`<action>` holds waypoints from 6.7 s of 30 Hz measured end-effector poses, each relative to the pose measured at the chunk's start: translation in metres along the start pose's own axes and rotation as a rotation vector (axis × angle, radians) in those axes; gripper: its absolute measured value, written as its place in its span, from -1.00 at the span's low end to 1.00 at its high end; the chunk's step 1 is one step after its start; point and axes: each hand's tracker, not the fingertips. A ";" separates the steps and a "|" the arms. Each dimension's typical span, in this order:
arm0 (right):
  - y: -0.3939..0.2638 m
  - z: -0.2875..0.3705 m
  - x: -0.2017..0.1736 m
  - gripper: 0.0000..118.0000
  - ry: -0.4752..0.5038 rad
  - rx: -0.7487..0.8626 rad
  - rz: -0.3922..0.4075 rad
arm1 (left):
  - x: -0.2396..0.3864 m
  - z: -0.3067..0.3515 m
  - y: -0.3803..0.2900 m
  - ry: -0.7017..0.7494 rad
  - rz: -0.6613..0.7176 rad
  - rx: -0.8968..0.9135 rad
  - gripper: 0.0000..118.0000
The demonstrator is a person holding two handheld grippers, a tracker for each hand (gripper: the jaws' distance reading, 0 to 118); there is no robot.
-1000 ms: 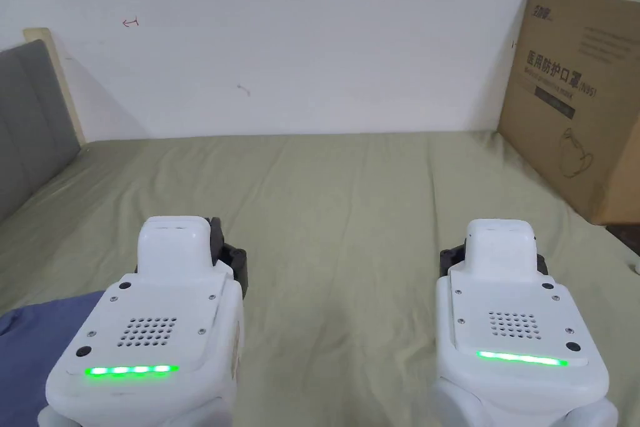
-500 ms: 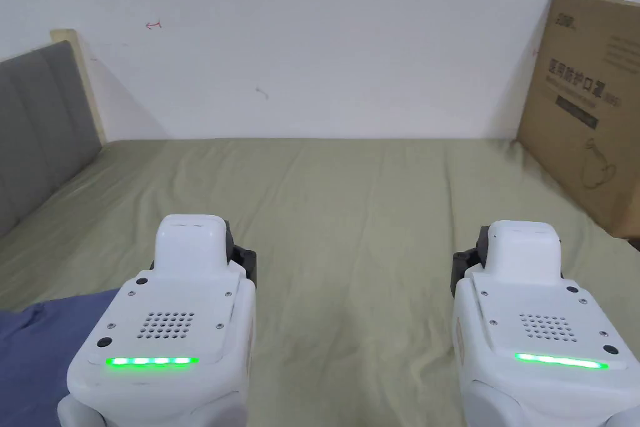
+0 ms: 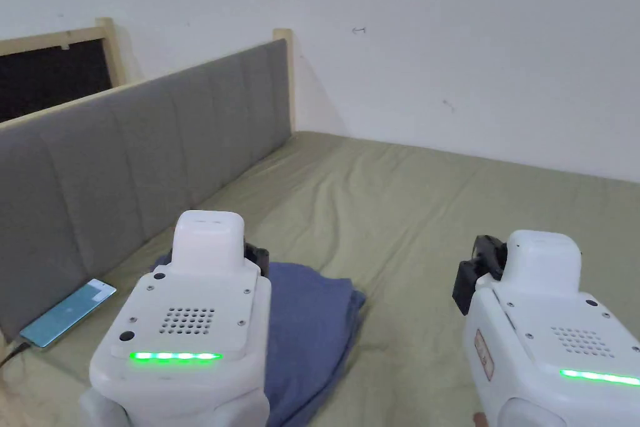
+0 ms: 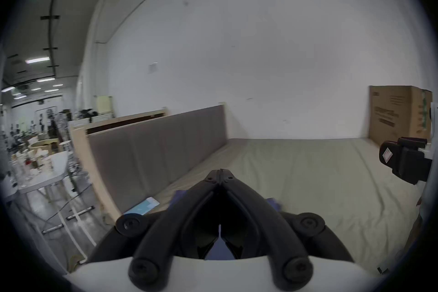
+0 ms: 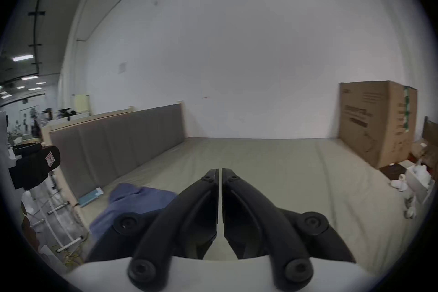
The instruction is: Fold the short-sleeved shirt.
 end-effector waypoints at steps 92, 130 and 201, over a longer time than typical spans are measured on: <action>-0.024 0.099 0.265 -0.94 -0.661 -0.195 -0.248 | 0.392 -0.031 -0.148 -1.037 -0.240 -0.995 -0.41; -0.098 0.004 0.229 -0.94 -0.441 -0.493 -0.200 | 0.184 -0.271 -0.175 -0.352 -0.027 -0.987 -0.93; 0.335 -0.094 0.410 -0.95 -0.497 -0.150 -0.195 | 0.181 -0.319 0.284 -0.370 -0.017 -0.337 -0.94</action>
